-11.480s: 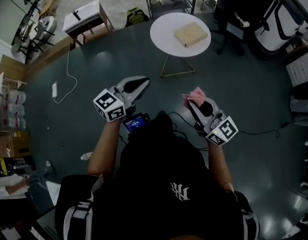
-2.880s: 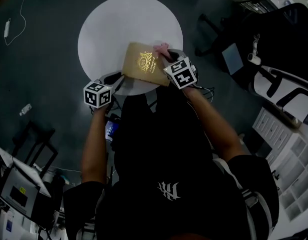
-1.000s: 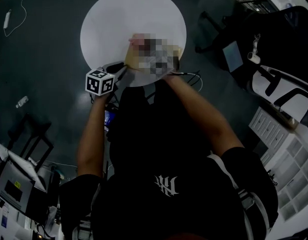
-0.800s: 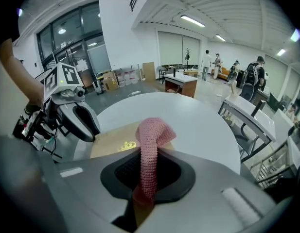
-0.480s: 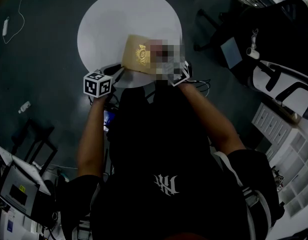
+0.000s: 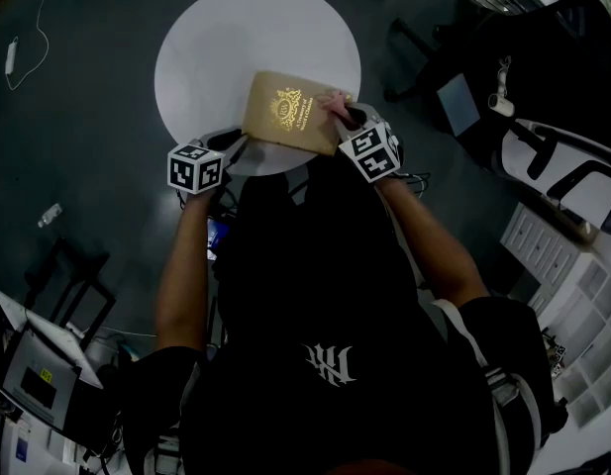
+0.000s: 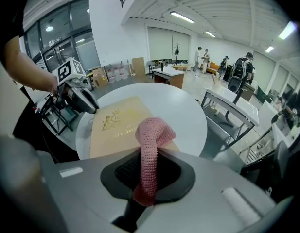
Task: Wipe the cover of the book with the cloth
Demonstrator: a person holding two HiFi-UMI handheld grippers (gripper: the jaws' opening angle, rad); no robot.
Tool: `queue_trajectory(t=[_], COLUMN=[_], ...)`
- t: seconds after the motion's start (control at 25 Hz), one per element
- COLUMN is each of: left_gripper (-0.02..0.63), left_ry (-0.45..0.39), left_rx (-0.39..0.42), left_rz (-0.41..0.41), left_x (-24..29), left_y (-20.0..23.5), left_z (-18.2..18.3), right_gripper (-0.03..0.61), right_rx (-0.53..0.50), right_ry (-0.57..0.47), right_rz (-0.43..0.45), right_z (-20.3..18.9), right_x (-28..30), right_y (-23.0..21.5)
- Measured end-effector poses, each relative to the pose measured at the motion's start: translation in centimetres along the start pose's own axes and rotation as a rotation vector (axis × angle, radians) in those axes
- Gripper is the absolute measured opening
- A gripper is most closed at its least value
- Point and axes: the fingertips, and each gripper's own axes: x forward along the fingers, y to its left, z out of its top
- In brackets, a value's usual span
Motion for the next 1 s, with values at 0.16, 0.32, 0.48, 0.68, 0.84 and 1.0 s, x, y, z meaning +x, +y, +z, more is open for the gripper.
queue_trajectory(t=[0.16,0.32,0.48,0.68,0.84,1.0], left_gripper=[0.067,0.067,0.068,0.069,0.069,0.071], left_ry=[0.004,0.004,0.004,0.004,0.005,0.009], left_rx=[0.004,-0.005,-0.006,-0.012,-0.01,-0.022], left_rz=[-0.003,-0.006,-0.009,0.0,0.005,0.007], left_x=[0.0,0.0,0.0,-0.1,0.2,0.2], left_y=[0.1,0.0,0.1,0.1,0.0,-0.2], left_z=[0.0,-0.2,-0.1,-0.3,-0.2,-0.4], right_gripper=[0.04,0.04,0.038,0.04,0.039,0.04], right_rx=[0.022,0.079,0.096,-0.019,-0.066,-0.081], right_ry=[0.034,0.135,-0.034,-0.198,-0.213,-0.177], right_rz=[-0.023,-0.078,-0.075,0.04,0.13,0.191], right_z=[-1.8,-5.4,-0.4,9.2,12.8,14.2], right_x=[-1.0,-2.3,-5.0,-3.1,1.7,4.9], right_y=[-0.9,-2.5,-2.0,3.1,6.8,9.9])
